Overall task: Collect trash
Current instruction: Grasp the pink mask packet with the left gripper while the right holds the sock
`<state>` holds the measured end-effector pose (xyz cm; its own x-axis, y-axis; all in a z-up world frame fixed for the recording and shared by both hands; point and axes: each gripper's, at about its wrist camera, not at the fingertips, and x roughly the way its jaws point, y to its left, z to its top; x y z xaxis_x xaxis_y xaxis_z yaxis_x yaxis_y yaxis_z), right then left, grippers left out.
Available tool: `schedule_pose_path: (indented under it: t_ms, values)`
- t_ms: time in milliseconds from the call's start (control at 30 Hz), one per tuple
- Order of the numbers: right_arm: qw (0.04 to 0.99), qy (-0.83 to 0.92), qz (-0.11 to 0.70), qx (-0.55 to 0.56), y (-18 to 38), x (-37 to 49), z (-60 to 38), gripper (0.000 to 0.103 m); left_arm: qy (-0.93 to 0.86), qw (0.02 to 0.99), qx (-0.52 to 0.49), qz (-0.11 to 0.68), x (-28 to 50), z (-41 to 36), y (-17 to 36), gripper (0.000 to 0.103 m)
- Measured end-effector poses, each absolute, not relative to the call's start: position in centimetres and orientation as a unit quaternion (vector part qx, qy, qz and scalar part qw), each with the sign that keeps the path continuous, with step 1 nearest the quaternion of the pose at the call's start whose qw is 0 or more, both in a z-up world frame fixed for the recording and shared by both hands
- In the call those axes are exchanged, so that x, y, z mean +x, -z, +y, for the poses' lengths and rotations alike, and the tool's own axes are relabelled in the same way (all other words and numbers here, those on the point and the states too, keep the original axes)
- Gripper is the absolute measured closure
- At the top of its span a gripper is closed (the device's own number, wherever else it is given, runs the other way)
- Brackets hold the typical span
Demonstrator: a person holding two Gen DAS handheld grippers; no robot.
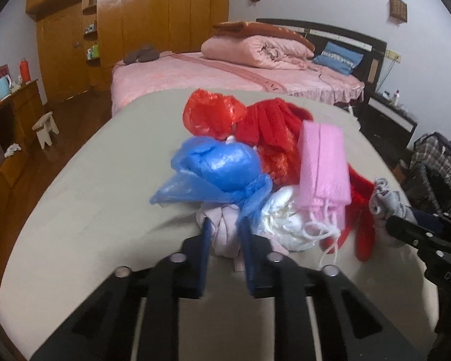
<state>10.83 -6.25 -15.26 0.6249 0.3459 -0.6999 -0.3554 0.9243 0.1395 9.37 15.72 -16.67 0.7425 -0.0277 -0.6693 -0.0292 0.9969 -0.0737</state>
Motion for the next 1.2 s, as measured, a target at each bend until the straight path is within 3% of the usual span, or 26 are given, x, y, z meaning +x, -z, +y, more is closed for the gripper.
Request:
schedule_pose_path:
  t_ms: [33, 367, 500, 567, 633, 700, 900, 1033, 1200]
  values:
    - [0.902, -0.196, 0.384, -0.005, 15.0, 10.7, -6.3, 0.068, 0.001, 0.934, -0.042, 0.356, 9.2, 15.8, 16.5, 0.097]
    - [0.903, -0.204, 0.378, 0.004, 14.1, 10.6, -6.8, 0.072, -0.005, 0.941, -0.030, 0.338, 7.9, 15.7, 14.6, 0.097]
    - [0.897, -0.205, 0.391, 0.003, 14.9, 10.7, -6.6, 0.071, -0.003, 0.944, -0.026, 0.330, 8.4, 15.5, 14.0, 0.080]
    - [0.895, -0.208, 0.394, 0.000, 15.3, 10.5, -6.5, 0.063, -0.002, 0.943, -0.027, 0.333, 8.5, 15.4, 14.2, 0.077]
    - [0.896, -0.205, 0.393, -0.004, 15.5, 10.4, -6.3, 0.038, -0.004, 0.942, -0.029, 0.335, 8.5, 15.4, 14.4, 0.075]
    - [0.896, -0.205, 0.395, -0.002, 15.8, 10.4, -6.2, 0.034, -0.010, 0.942, -0.030, 0.333, 8.3, 15.3, 14.6, 0.072]
    - [0.886, -0.201, 0.418, -0.010, 17.7, 11.5, -5.3, 0.034, -0.011, 0.944, -0.029, 0.329, 8.1, 15.1, 14.5, 0.067]
    - [0.880, -0.208, 0.428, -0.009, 18.2, 12.1, -5.3, 0.065, -0.006, 0.945, -0.026, 0.325, 8.1, 14.8, 14.1, 0.065]
    - [0.886, -0.224, 0.407, 0.008, 16.2, 11.0, -6.4, 0.066, 0.010, 0.949, -0.024, 0.314, 8.2, 13.7, 13.3, 0.065]
